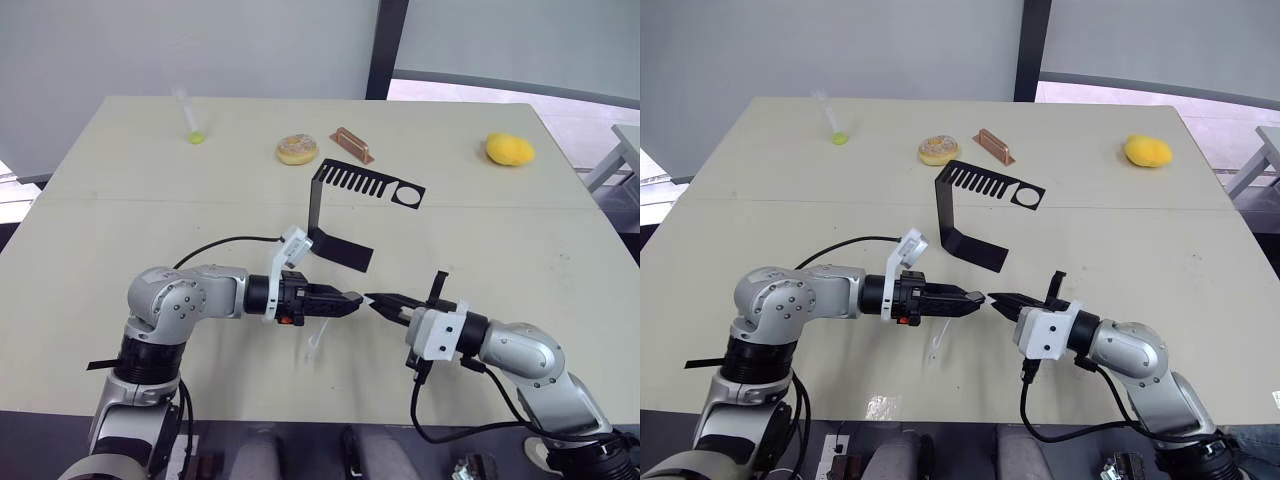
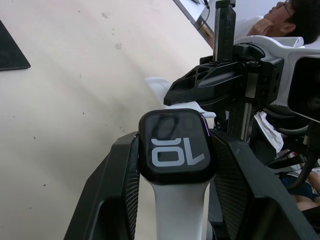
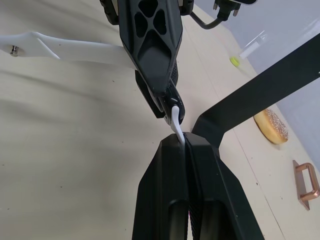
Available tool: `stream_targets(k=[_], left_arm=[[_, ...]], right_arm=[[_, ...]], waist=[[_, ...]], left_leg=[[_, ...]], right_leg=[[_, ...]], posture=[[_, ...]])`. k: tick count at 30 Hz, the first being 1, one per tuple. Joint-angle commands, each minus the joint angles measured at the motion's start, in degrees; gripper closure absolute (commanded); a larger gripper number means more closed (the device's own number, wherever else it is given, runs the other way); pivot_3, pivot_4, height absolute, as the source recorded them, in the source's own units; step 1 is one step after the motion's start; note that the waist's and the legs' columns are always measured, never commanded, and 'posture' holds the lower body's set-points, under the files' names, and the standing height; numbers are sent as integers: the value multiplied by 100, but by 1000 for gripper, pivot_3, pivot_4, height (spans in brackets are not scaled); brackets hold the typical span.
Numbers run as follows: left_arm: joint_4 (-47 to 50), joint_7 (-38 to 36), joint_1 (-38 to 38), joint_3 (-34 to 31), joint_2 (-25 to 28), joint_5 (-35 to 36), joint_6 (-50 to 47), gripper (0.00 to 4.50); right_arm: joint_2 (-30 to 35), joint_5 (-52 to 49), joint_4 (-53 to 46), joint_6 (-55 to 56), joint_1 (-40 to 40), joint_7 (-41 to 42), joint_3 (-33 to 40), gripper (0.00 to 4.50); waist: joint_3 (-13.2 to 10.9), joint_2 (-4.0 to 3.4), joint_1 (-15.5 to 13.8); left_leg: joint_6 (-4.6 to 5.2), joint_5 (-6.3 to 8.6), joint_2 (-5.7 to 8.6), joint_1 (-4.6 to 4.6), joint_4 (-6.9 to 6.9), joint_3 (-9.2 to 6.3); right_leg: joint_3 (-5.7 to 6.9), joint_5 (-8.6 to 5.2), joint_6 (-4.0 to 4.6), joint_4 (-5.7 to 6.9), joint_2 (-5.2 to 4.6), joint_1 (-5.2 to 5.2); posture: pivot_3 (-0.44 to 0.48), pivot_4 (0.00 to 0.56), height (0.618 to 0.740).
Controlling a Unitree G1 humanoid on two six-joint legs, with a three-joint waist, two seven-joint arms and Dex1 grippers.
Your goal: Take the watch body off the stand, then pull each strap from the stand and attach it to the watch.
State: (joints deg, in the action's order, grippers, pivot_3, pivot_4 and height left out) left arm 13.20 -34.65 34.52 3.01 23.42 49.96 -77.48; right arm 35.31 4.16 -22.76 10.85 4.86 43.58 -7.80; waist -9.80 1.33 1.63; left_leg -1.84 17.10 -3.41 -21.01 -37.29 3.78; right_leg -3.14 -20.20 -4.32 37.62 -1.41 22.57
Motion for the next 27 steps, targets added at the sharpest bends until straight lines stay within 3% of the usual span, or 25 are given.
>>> stream_targets(k=[1,27], left_arm=[[388,-175,70,278,-308,283,-6,2917],[377,-147,154,223,-405,257,-80,2917]], right_arm=[[-155,-88,-258,115,191,10,-263,4500],[-290,-173,-270,32,208,93,-405,4500]], waist=[[0,0,0],[0,0,0]], left_leg=[[0,0,0,0,0,0],[0,0,0,-1,0,0]], right_leg=[[0,0,0,0,0,0],[0,0,0,0,0,0]], posture=[[0,150,740],[0,150,740]])
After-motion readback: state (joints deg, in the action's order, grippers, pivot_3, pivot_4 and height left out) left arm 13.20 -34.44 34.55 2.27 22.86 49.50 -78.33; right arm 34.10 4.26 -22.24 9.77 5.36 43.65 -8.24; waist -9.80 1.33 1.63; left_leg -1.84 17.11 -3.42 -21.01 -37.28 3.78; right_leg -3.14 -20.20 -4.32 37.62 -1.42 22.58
